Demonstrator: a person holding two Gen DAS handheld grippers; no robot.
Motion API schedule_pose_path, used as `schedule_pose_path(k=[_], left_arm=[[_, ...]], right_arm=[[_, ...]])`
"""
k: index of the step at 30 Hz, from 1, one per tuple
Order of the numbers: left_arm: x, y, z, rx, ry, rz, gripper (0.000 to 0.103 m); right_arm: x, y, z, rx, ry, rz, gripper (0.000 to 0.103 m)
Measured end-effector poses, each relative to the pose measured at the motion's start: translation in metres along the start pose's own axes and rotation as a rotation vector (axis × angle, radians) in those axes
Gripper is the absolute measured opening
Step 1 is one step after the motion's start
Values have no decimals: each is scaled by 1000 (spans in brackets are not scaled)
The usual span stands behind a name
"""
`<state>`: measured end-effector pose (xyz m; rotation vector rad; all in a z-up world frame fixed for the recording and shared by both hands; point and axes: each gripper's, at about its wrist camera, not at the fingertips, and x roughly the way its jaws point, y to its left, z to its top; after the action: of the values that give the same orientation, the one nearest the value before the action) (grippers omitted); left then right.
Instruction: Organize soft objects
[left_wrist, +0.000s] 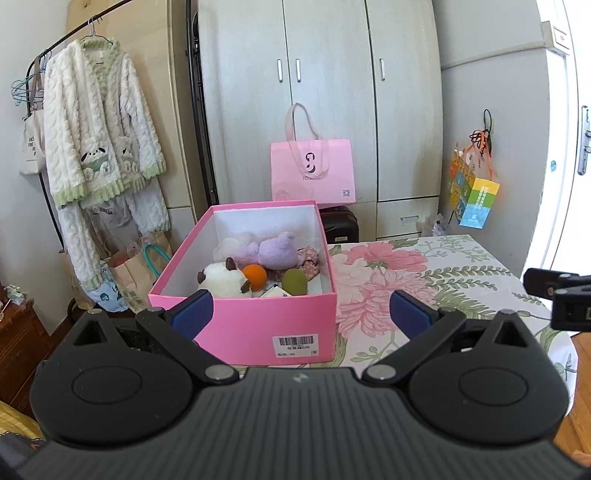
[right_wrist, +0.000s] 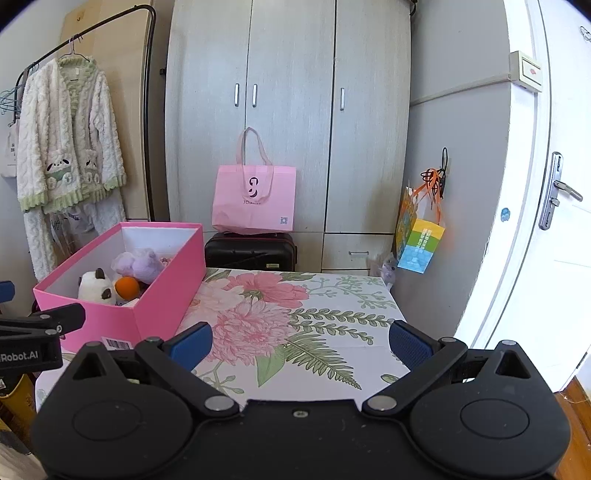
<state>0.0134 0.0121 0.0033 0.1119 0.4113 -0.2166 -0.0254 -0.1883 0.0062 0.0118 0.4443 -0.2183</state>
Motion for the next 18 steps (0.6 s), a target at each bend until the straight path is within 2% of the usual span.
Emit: schedule_pose_path(k=[6, 18], left_arm=[[-2, -3, -4, -3, -4, -13, 103], [-5, -2, -6, -10, -7, -16, 103]], right_arm=[[-5, -1, -4, 7, -8, -28, 103], [-16, -7, -6, 33, -25, -2, 103]])
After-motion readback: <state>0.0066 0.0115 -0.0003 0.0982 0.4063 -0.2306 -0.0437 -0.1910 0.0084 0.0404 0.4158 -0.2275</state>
